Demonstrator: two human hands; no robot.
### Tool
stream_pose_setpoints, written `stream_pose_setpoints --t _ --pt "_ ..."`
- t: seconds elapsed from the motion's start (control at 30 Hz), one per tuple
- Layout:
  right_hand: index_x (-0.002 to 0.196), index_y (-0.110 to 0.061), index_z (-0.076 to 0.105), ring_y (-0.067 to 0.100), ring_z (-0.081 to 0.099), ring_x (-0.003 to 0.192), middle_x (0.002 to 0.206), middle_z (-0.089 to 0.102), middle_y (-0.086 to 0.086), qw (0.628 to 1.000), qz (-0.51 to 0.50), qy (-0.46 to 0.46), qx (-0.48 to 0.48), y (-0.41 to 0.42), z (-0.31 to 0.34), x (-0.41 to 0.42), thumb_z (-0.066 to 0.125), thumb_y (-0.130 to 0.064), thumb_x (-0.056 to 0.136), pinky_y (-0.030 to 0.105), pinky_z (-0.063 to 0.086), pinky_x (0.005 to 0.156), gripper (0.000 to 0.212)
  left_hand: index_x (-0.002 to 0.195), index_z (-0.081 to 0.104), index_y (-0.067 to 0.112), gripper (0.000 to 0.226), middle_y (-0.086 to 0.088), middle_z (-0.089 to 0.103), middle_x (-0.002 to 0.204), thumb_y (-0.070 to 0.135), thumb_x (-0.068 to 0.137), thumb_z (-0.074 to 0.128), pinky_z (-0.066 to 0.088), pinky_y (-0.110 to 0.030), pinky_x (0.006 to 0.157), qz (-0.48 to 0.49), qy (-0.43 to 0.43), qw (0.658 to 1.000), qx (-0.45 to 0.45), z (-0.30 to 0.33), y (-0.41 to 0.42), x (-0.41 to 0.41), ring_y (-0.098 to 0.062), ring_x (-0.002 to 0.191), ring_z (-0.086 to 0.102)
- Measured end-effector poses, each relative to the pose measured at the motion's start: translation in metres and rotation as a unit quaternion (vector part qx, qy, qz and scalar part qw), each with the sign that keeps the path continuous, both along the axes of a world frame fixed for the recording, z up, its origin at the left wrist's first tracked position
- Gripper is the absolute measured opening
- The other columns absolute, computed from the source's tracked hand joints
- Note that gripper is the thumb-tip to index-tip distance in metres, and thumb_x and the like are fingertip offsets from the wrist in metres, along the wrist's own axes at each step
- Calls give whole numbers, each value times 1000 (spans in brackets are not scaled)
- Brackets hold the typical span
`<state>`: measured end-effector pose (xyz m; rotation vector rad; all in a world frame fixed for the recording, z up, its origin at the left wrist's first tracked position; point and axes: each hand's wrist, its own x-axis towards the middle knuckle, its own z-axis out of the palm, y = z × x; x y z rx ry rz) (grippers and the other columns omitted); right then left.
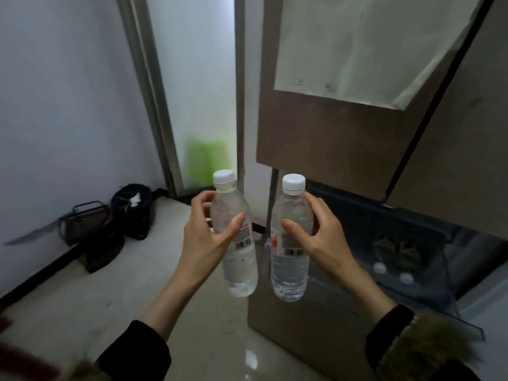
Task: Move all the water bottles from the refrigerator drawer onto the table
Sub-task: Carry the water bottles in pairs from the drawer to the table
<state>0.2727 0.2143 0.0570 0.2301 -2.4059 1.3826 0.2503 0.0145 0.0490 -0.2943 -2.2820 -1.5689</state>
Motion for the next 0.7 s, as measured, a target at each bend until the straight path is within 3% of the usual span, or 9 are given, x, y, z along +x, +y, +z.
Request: stream_pose_setpoints --t 0.13,0.27,0.47,0.53,0.6,0.7 --pt "131 -23 45 11 53 107 115 50 -8 996 83 -7 24 -80 1 -10 65 -55 72 41 50 94 70 110 41 31 51 23 55 92 28 72 76 40 1 67 103 -1 995 -2 -6 -81 28 20 82 53" --pt "132 -26 44 10 52 109 115 50 -10 986 162 5 44 -176 2 -15 67 -48 76 41 48 97 64 110 39 35 53 19 56 95 33 72 76 44 -9 72 186 -12 983 5 -6 -172 61 8 89 56" --pt "129 -21 50 12 56 105 111 55 -4 968 248 19 26 -344 6 -3 63 -57 67 36 49 93 72 114 37 36 56 25 50 100 37 72 74 38 -1 69 278 -14 959 -45 3 -325 117 11 89 51" --pt "129 -20 49 14 55 106 114 54 -3 960 278 15 20 -397 4 1 70 -49 72 38 48 94 67 117 40 34 58 18 51 108 39 71 75 38 -7 79 311 -20 948 -60 1 -373 134 1 98 51" --pt "128 -20 49 14 55 106 115 54 -3 950 311 14 21 -452 2 6 71 -38 77 37 48 94 59 121 42 31 62 13 51 117 45 69 74 43 -23 88 352 -35 933 -61 -2 -423 150 -6 108 50" --pt "130 -17 47 12 53 109 118 54 -3 933 357 5 45 -525 -2 12 69 -42 76 33 47 95 64 128 42 29 73 6 53 126 53 65 71 47 -38 95 404 -58 911 -52 -7 -485 174 -13 114 51"
